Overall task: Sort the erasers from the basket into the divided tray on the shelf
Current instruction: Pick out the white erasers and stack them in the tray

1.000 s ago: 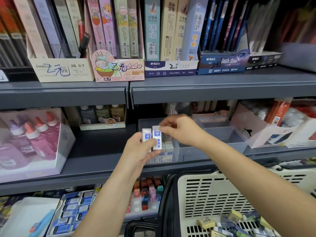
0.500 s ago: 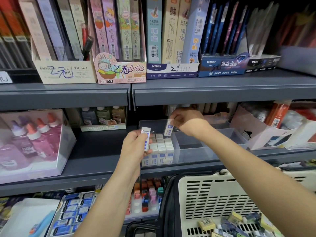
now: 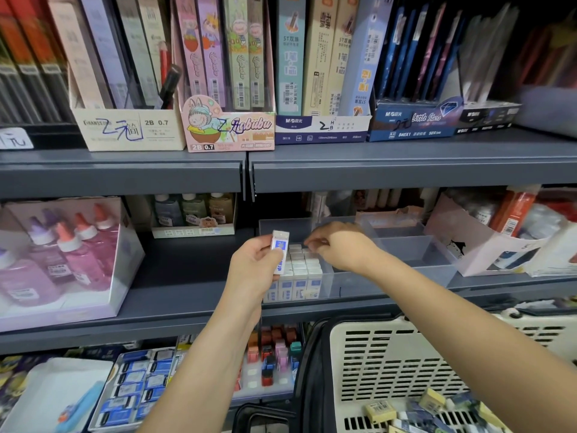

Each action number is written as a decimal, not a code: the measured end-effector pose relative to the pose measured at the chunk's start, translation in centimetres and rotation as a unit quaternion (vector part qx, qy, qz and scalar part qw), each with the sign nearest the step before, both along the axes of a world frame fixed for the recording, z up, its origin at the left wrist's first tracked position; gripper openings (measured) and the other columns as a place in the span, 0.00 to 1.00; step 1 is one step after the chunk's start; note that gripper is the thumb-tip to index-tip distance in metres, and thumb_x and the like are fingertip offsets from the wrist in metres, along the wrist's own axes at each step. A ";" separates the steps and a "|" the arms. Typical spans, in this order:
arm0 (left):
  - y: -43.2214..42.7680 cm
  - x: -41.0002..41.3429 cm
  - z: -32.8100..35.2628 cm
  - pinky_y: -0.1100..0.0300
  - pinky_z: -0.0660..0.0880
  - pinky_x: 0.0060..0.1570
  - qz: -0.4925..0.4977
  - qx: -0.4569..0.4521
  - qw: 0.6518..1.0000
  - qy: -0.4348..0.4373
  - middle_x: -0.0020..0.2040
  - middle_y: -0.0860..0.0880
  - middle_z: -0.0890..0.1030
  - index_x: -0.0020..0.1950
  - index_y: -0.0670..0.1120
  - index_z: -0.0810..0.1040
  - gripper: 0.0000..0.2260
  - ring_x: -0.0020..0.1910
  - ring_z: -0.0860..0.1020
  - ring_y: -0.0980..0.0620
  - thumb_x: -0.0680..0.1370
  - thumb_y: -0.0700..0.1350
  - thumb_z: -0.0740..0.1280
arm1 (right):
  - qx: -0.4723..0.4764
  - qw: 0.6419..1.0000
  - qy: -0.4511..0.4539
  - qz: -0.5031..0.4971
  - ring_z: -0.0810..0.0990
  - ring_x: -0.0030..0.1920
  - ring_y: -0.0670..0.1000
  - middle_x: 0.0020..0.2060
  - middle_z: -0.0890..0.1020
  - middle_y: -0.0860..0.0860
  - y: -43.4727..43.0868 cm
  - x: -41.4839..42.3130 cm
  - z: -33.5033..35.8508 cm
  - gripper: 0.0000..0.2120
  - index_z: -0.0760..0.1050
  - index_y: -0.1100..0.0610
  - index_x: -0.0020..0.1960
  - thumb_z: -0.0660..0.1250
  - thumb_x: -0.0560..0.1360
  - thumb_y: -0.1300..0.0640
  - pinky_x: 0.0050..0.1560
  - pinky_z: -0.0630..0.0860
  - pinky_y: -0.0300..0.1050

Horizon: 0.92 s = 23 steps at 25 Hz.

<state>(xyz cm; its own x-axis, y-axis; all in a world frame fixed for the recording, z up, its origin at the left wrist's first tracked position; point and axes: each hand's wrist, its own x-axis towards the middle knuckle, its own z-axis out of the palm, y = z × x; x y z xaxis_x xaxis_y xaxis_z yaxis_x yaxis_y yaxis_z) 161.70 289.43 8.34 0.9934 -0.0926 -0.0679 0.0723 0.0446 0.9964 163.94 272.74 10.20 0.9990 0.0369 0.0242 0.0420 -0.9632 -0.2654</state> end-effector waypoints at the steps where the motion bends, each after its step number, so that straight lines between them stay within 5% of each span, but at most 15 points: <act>1: -0.1 0.0 0.0 0.65 0.72 0.35 -0.007 0.005 1.000 -0.004 0.49 0.48 0.81 0.55 0.49 0.76 0.10 0.41 0.78 0.56 0.77 0.38 0.62 | 0.063 0.998 -0.026 -0.003 0.78 0.55 0.51 0.54 0.81 0.48 0.2 -0.4 0.4 0.10 0.79 0.49 0.54 0.60 0.78 0.52 0.62 0.71 0.48; 4: -0.3 -0.2 -0.2 0.64 0.73 0.35 -0.022 0.016 1.000 -0.008 0.47 0.48 0.82 0.55 0.48 0.77 0.10 0.41 0.79 0.56 0.77 0.38 0.63 | 0.284 0.957 -0.040 0.046 0.81 0.42 0.43 0.39 0.83 0.44 1.2 -1.7 1.7 0.06 0.80 0.48 0.46 0.65 0.75 0.49 0.50 0.78 0.43; 7: -0.4 -0.4 -0.2 0.64 0.73 0.36 -0.043 0.008 0.999 -0.001 0.45 0.49 0.82 0.55 0.47 0.78 0.09 0.39 0.78 0.57 0.77 0.38 0.64 | 0.261 0.962 -0.017 0.079 0.80 0.36 0.40 0.33 0.81 0.42 1.5 -2.4 2.3 0.01 0.77 0.47 0.44 0.68 0.74 0.52 0.41 0.76 0.35; 10: -0.3 -0.3 -0.2 0.69 0.71 0.35 -0.021 0.040 0.998 -0.032 0.50 0.51 0.81 0.53 0.51 0.76 0.09 0.41 0.77 0.60 0.76 0.40 0.66 | 0.297 0.953 -0.026 0.052 0.77 0.28 0.37 0.30 0.79 0.43 0.7 -2.0 3.1 0.07 0.76 0.50 0.40 0.69 0.73 0.60 0.34 0.73 0.30; 14: 0.3 0.1 -0.6 0.58 0.71 0.55 0.037 0.263 0.956 -0.121 0.59 0.51 0.74 0.61 0.50 0.71 0.15 0.59 0.72 0.53 0.75 0.45 0.67 | 0.193 0.976 -0.080 -0.056 0.78 0.39 0.47 0.36 0.79 0.45 -1.3 -0.7 3.3 0.04 0.77 0.51 0.48 0.65 0.75 0.58 0.43 0.72 0.38; 17: -0.2 -0.1 -1.0 0.55 0.66 0.58 0.010 0.387 0.915 -0.109 0.63 0.47 0.69 0.66 0.48 0.67 0.21 0.64 0.64 0.48 0.75 0.49 0.67 | 0.126 0.988 -0.063 -0.070 0.79 0.47 0.51 0.40 0.79 0.44 -1.6 0.0 2.4 0.04 0.75 0.47 0.49 0.65 0.76 0.55 0.52 0.76 0.43; 23: -0.1 0.7 -1.4 0.48 0.68 0.64 -0.015 0.289 0.956 -0.055 0.65 0.47 0.71 0.66 0.46 0.68 0.22 0.67 0.66 0.47 0.74 0.48 0.69 | 0.071 0.994 -0.047 -0.074 0.80 0.48 0.51 0.41 0.79 0.41 -0.9 0.7 2.0 0.06 0.70 0.41 0.42 0.64 0.75 0.51 0.55 0.76 0.48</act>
<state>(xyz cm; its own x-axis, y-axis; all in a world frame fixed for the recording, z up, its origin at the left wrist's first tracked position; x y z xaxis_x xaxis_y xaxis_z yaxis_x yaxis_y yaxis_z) 162.45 289.28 6.94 0.9950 -0.0996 -0.0115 -0.0418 -0.5161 0.8555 164.65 271.86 12.18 0.9863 -0.1202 0.1127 -0.0655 -0.9137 -0.4010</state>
